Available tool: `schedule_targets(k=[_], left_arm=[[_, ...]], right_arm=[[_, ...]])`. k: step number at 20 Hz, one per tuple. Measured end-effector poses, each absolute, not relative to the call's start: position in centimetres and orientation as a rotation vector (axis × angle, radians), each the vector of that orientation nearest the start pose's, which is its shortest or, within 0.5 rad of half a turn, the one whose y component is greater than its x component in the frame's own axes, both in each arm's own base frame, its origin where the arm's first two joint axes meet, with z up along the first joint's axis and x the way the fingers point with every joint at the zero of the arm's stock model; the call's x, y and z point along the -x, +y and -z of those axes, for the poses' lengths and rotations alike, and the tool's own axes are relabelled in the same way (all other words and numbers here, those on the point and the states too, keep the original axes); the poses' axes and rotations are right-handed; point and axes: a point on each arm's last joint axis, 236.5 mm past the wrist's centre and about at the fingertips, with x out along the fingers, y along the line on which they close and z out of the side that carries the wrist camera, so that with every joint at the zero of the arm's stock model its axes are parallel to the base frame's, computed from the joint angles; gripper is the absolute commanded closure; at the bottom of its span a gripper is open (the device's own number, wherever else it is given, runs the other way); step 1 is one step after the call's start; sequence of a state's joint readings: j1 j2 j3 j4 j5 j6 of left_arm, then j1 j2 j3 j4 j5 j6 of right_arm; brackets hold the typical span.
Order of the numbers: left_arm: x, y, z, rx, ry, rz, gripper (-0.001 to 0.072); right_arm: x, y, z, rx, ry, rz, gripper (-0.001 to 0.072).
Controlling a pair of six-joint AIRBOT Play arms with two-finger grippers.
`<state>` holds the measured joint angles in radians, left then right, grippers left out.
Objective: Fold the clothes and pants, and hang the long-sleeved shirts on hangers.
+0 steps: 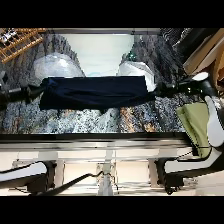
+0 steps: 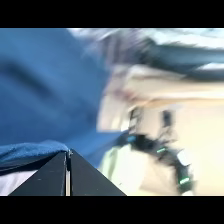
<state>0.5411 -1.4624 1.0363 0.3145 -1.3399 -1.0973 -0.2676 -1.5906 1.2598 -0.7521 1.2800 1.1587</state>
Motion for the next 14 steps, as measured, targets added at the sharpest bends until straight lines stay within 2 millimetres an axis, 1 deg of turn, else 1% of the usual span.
schedule_targets(k=[2,4,5,6,7,8,9,11,12,14], left_arm=[[-45.6,0.5,-5.1,1.226,0.895,0.492,0.0705],[-48.7,1.7,-4.0,1.293,0.86,0.475,0.0704],[-49.9,2.2,-3.3,1.32,0.847,0.462,0.0702],[-50.9,2.8,-2.3,1.343,0.838,0.443,0.0676],[-51.6,3.1,-1.4,1.363,0.835,0.429,0.0479],[-52.1,3.3,-0.5,1.38,0.836,0.416,0.0267],[-52.3,3.4,0.4,1.397,0.846,0.411,0.0226],[-52.2,3.3,1.1,1.424,0.862,0.433,0.0228],[-51.8,3.2,0.9,1.428,0.87,0.459,0.0229],[-50.8,3.1,0.2,1.419,0.886,0.511,0.0249]], right_arm=[[-45.9,5.5,2.1,-0.673,1.231,-0.436,0.0696],[-49.0,5.4,3.1,-0.701,1.205,-0.398,0.0694],[-50.4,5.5,3.8,-0.711,1.198,-0.386,0.0681],[-51.6,5.6,4.5,-0.718,1.192,-0.376,0.05],[-52.7,5.8,5.2,-0.713,1.183,-0.374,0.0194],[-53.5,6.0,5.7,-0.706,1.172,-0.371,0.0107],[-54.1,6.2,6.0,-0.686,1.163,-0.381,0.0133],[-54.6,5.5,6.2,-0.644,1.154,-0.383,0.0132],[-54.3,4.7,6.3,-0.629,1.169,-0.379,0.0132],[-52.9,3.2,6.7,-0.62,1.225,-0.382,0.0132]])
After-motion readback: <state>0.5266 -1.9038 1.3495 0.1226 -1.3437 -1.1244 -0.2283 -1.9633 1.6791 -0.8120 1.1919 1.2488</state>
